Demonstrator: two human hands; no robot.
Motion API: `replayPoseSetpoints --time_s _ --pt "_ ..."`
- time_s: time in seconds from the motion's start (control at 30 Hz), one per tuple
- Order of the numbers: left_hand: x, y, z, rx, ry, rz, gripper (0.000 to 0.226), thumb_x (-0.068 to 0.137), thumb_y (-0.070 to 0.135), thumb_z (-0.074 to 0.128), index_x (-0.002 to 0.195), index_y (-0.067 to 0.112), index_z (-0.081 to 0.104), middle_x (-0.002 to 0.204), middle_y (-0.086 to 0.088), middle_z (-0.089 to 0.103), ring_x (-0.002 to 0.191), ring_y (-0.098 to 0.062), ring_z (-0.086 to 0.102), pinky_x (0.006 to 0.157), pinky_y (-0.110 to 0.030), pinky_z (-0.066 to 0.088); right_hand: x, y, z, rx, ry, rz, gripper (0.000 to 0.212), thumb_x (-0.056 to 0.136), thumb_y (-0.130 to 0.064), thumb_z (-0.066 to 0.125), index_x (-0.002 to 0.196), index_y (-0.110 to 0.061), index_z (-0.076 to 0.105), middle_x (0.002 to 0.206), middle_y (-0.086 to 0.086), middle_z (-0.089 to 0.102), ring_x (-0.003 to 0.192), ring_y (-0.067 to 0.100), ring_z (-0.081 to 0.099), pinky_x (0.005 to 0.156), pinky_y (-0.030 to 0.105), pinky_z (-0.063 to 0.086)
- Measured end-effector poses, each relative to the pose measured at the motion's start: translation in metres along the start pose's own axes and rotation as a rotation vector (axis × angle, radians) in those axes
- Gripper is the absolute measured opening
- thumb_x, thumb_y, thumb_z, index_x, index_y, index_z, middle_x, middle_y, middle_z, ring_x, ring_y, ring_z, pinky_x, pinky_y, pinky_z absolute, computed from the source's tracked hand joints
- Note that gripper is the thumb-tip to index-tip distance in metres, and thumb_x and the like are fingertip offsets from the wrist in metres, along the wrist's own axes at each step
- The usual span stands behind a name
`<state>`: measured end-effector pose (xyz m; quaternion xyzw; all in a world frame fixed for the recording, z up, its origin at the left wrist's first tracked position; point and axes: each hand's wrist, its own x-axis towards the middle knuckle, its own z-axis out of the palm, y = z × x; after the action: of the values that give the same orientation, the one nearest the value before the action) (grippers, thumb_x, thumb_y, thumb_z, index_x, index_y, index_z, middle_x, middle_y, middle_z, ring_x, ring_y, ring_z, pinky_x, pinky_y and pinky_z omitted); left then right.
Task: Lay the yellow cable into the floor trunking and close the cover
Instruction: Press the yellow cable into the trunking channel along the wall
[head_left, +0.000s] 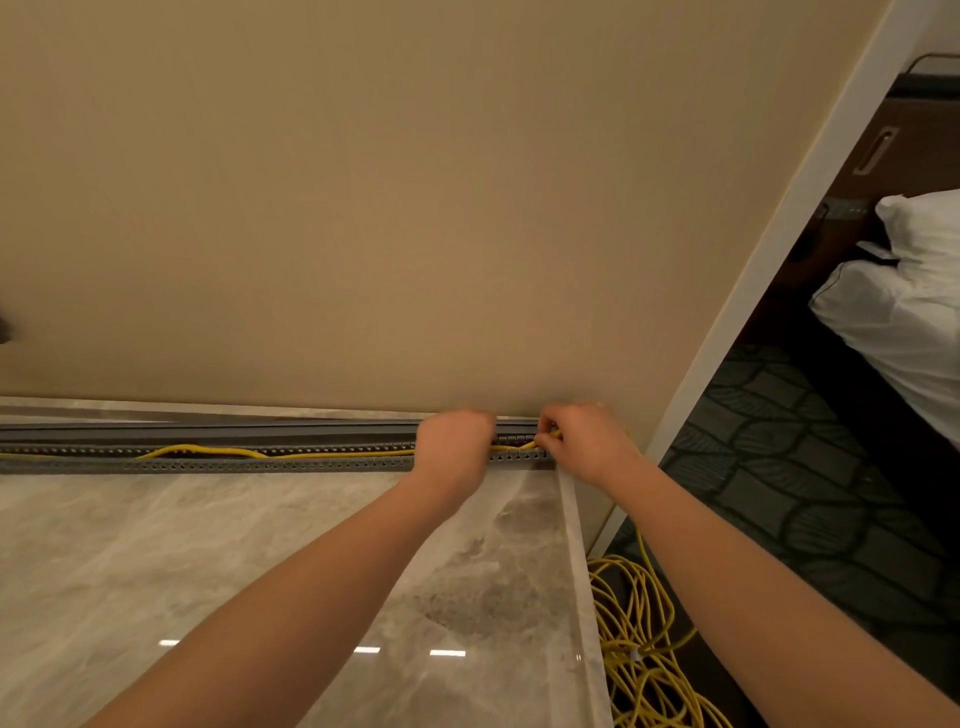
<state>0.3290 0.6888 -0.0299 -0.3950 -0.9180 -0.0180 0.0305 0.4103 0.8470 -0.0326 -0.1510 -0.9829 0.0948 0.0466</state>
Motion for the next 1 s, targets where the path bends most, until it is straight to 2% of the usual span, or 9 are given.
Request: replayPoseSetpoints --time_s 0.07,0.13,0.23,0.33,0.43,0.57,0.7,0.77,1.0 --pt "-0.003 0.009 0.008 -0.093 0.024 0.112 0.026 0.093 0.02 0.053 0.116 0.024 0.065 0.112 -0.002 0.063 0.105 -0.026 0.062 0.073 -0.036 0.051 -0.001 0.001 0.001 0.018 0.023 -0.009 0.015 0.09 -0.031 0.057 0.094 -0.02 0.065 0.091 0.005 0.07 0.092 0.025 0.06 0.079 0.035 0.041" --pt "-0.008 0.013 0.02 -0.081 0.064 0.162 0.029 0.095 0.022 0.05 0.12 0.026 0.063 0.112 -0.001 0.058 0.106 -0.024 0.058 0.072 -0.036 0.05 -0.004 0.002 0.004 0.044 0.04 -0.02 0.013 0.09 -0.031 0.057 0.092 -0.02 0.064 0.089 0.004 0.068 0.091 0.024 0.059 0.08 0.035 0.04" --pt "-0.007 0.01 0.031 -0.077 0.128 0.15 0.031 0.097 0.022 0.05 0.124 0.033 0.062 0.11 0.004 0.059 0.102 -0.02 0.06 0.066 -0.032 0.045 -0.01 0.003 0.011 0.075 0.086 -0.023 0.011 0.09 -0.03 0.056 0.091 -0.021 0.062 0.093 0.001 0.063 0.09 0.024 0.057 0.081 0.035 0.041" --pt "-0.003 0.01 0.032 -0.082 0.116 0.136 0.031 0.097 0.021 0.05 0.122 0.033 0.063 0.11 0.005 0.061 0.098 -0.02 0.063 0.064 -0.03 0.043 -0.014 0.006 0.017 0.145 0.133 0.045 0.01 0.09 -0.027 0.057 0.092 -0.018 0.06 0.097 0.004 0.053 0.089 0.026 0.053 0.078 0.037 0.042" --pt "0.0 0.012 0.029 -0.104 0.096 0.118 0.029 0.096 0.021 0.05 0.118 0.032 0.065 0.109 0.004 0.062 0.096 -0.021 0.064 0.066 -0.03 0.045 -0.013 0.01 0.021 0.187 0.163 0.058 0.005 0.089 -0.018 0.057 0.091 -0.018 0.062 0.096 0.002 0.057 0.097 0.025 0.051 0.079 0.034 0.038" --pt "0.001 0.014 0.026 -0.105 0.081 0.099 0.028 0.094 0.017 0.052 0.114 0.027 0.068 0.106 0.001 0.064 0.094 -0.026 0.065 0.069 -0.034 0.051 -0.022 0.02 0.022 0.182 0.194 0.111 0.017 0.087 -0.014 0.054 0.092 -0.026 0.066 0.097 -0.005 0.06 0.101 0.019 0.047 0.082 0.032 0.03" --pt "0.002 0.016 0.027 -0.097 0.059 0.085 0.03 0.093 0.013 0.053 0.115 0.026 0.068 0.11 0.0 0.064 0.096 -0.027 0.065 0.071 -0.034 0.051 -0.031 0.032 0.019 0.316 0.272 0.285 0.02 0.089 -0.014 0.055 0.088 -0.027 0.071 0.093 -0.007 0.055 0.087 0.013 0.051 0.071 0.028 0.04" --pt "0.003 0.017 0.026 -0.085 0.047 0.083 0.03 0.093 0.012 0.053 0.116 0.025 0.068 0.111 -0.001 0.063 0.096 -0.028 0.065 0.07 -0.034 0.051 -0.033 0.03 0.018 0.363 0.254 0.303 0.021 0.09 -0.012 0.053 0.09 -0.023 0.071 0.095 -0.006 0.054 0.081 0.012 0.053 0.065 0.028 0.046" --pt "-0.001 0.017 0.026 -0.037 0.025 0.097 0.033 0.09 0.006 0.054 0.114 0.023 0.068 0.106 -0.004 0.063 0.09 -0.029 0.065 0.066 -0.035 0.05 -0.039 0.017 0.018 0.171 0.24 0.261 0.017 0.088 -0.024 0.056 0.1 -0.018 0.067 0.103 -0.001 0.053 0.088 0.016 0.054 0.068 0.035 0.054"
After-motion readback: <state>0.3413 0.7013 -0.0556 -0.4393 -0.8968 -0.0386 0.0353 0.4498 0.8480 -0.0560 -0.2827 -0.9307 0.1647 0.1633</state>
